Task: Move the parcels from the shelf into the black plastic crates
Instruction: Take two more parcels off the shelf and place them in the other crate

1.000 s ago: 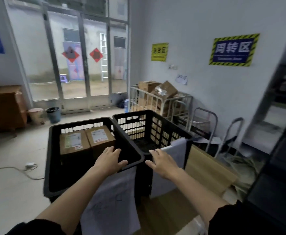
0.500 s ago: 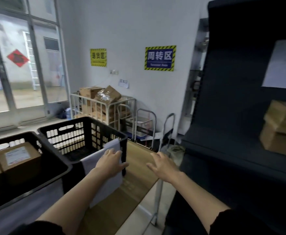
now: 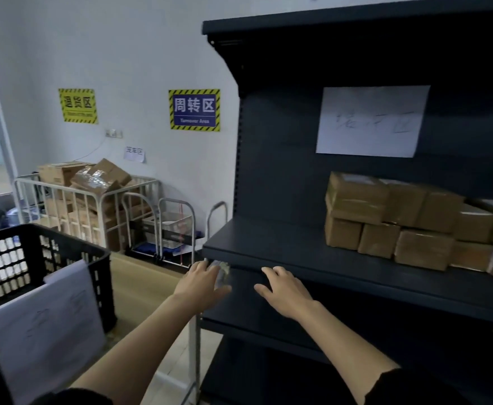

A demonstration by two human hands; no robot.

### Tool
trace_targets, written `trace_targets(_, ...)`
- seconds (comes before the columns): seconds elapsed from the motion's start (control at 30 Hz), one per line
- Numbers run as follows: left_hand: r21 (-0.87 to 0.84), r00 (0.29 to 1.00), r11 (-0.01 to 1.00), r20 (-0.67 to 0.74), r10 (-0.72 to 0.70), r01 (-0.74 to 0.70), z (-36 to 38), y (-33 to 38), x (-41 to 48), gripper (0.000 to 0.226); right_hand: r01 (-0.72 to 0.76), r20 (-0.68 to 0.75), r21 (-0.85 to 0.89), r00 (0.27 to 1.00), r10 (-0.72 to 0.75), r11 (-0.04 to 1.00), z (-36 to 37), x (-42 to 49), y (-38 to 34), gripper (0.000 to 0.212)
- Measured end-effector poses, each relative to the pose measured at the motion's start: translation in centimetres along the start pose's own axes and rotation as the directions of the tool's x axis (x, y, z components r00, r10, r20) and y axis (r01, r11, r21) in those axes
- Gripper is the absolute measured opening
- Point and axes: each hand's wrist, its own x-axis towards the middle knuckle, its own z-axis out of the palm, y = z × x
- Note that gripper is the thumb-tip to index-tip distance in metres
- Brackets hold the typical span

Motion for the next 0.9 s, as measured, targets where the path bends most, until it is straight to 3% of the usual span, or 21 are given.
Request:
trace_targets(0.23, -0.044, 0.995, 0.995, 0.008, 0.095, -0.094, 3.0, 8.9, 1.9, 0.071, -0.09, -0.039, 0.029, 0.995, 0.091, 0.996, -2.5, -3.6, 8.7, 0.06)
trace_targets(0.53, -0.063, 0.978, 0.976, 0.004, 0.208, -0.208, 5.2, 17.5, 3.1, 0.067, -0.2, -0.08, 0.041, 0.976, 0.202, 0.979, -4.9, -7.7, 17.0, 0.058)
trace_targets(0.9, -0.178, 0.957, 0.941, -0.02, 0.288, -0.287, 5.2, 22.0, 7.3, 0.066, -0.272, -0.15, 0.073, 0.948, 0.281, 0.959, -7.4, -7.4, 21.6, 0.059)
